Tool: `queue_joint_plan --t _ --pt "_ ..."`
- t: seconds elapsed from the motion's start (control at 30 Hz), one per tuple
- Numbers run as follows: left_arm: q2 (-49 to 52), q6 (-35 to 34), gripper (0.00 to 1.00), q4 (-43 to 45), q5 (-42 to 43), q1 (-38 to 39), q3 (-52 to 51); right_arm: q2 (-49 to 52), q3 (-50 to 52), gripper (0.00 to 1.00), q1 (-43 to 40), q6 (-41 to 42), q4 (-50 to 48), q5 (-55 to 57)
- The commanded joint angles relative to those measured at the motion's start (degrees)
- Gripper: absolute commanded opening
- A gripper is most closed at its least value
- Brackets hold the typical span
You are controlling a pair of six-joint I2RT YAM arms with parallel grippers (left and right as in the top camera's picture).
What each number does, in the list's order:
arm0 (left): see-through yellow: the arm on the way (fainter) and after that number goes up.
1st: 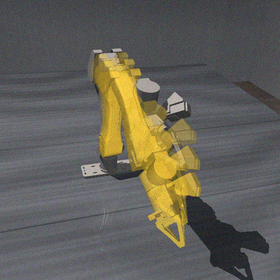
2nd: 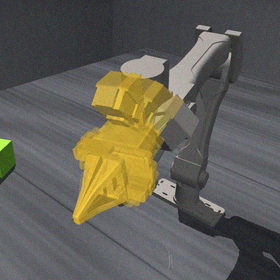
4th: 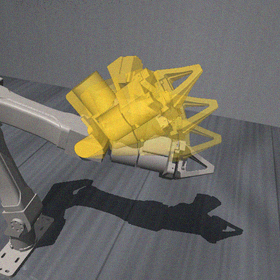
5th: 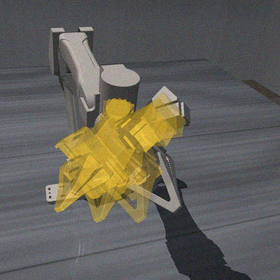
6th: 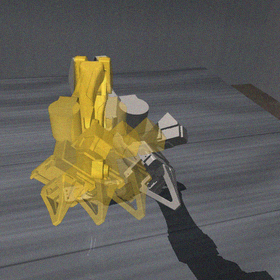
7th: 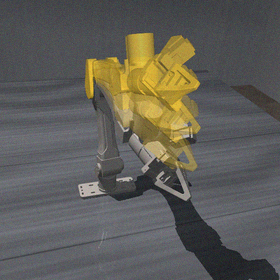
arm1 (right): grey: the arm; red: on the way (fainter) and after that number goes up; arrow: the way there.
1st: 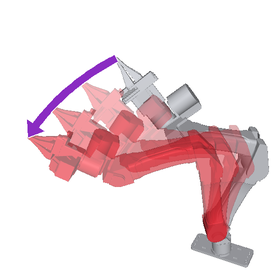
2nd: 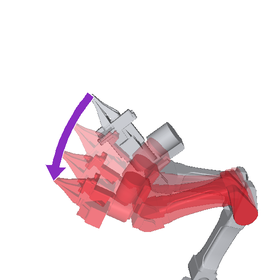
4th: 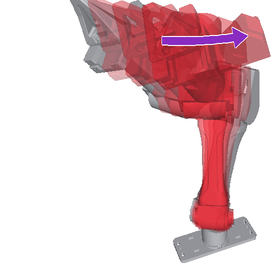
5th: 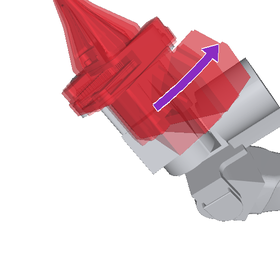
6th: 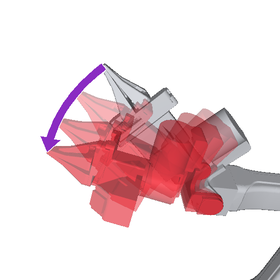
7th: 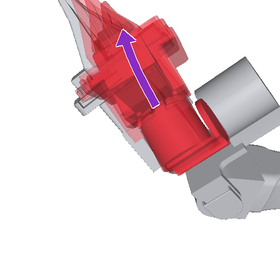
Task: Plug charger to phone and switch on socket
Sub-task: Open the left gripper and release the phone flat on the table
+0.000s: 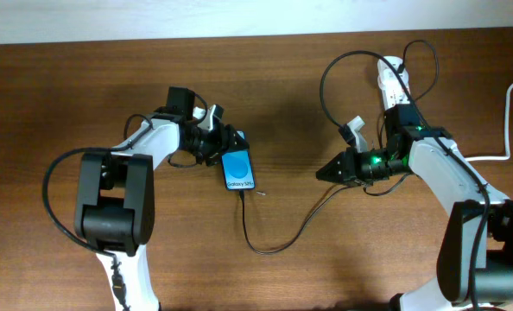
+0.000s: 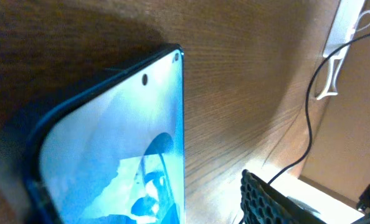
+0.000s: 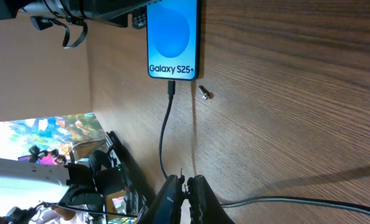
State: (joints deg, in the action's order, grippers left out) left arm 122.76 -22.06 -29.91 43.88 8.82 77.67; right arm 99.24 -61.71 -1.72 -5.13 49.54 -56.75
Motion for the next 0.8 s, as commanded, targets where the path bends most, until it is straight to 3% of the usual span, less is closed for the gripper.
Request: queue_joint_plan --t 0.0,0.23,0.47,0.77 --pt "2.6 0.3 0.66 -2.7 -12.5 -0.3 -2.2 -1.5 -1.1 0.07 0.2 -0.6 0.2 0.5" --pt "2.6 0.3 0.67 -3.9 -17.1 -0.3 -2.2 -1.5 -1.1 0.06 0.2 -0.6 0.2 0.5" --pt "2.6 -1.6 0.76 -5.8 -22.7 -0.3 -2.2 -1.5 -1.1 0.07 0.2 -0.6 0.2 0.5" --pt "2.6 -8.0 0.77 -6.2 -25.8 -0.3 -2.2 -1.5 -1.1 0.08 0.2 -0.6 0.2 0.5"
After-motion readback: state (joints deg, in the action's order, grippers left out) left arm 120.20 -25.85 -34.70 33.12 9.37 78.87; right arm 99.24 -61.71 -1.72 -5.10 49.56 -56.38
